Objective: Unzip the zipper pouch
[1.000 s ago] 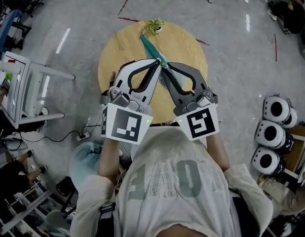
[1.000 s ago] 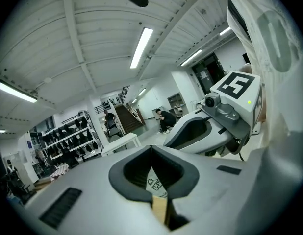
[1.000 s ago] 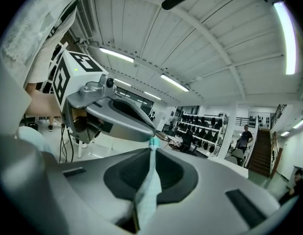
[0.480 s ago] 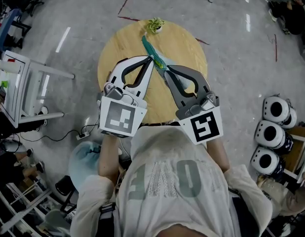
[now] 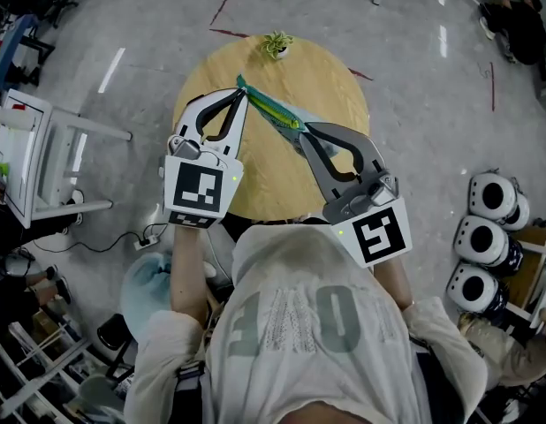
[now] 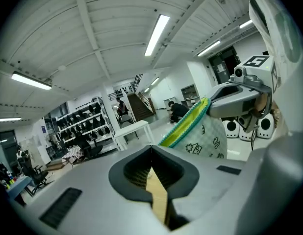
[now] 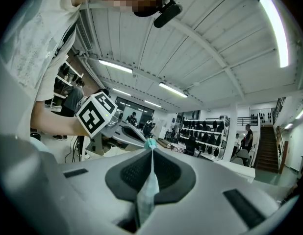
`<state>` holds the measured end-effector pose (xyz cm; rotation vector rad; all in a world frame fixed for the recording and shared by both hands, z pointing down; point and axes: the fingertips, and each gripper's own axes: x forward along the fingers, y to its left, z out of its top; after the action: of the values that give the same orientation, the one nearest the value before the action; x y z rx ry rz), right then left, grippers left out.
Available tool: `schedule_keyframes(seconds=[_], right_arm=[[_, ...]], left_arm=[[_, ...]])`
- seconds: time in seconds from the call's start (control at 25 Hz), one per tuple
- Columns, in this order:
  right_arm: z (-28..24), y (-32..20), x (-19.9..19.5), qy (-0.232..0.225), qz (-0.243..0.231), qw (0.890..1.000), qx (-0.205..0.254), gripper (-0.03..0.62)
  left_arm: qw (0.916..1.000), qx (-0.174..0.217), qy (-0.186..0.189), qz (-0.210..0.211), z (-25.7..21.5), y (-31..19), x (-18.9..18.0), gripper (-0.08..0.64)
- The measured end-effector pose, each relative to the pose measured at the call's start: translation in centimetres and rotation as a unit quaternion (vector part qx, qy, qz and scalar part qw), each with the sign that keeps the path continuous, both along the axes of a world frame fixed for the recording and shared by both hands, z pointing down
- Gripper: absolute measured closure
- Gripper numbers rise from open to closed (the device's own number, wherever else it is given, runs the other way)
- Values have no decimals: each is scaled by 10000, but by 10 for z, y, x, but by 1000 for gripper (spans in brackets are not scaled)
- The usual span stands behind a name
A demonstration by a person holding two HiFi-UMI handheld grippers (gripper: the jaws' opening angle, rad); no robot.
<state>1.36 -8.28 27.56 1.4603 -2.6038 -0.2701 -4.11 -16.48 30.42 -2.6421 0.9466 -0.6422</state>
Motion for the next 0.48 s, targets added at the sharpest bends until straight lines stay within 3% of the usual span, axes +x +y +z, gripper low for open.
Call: schedule_keyframes(seconds=[0.48], right_arm=[[-4, 8, 9, -137, -45, 9999, -1, 560]], left_arm=[[9992, -114, -106, -355, 11, -21, -24, 534]])
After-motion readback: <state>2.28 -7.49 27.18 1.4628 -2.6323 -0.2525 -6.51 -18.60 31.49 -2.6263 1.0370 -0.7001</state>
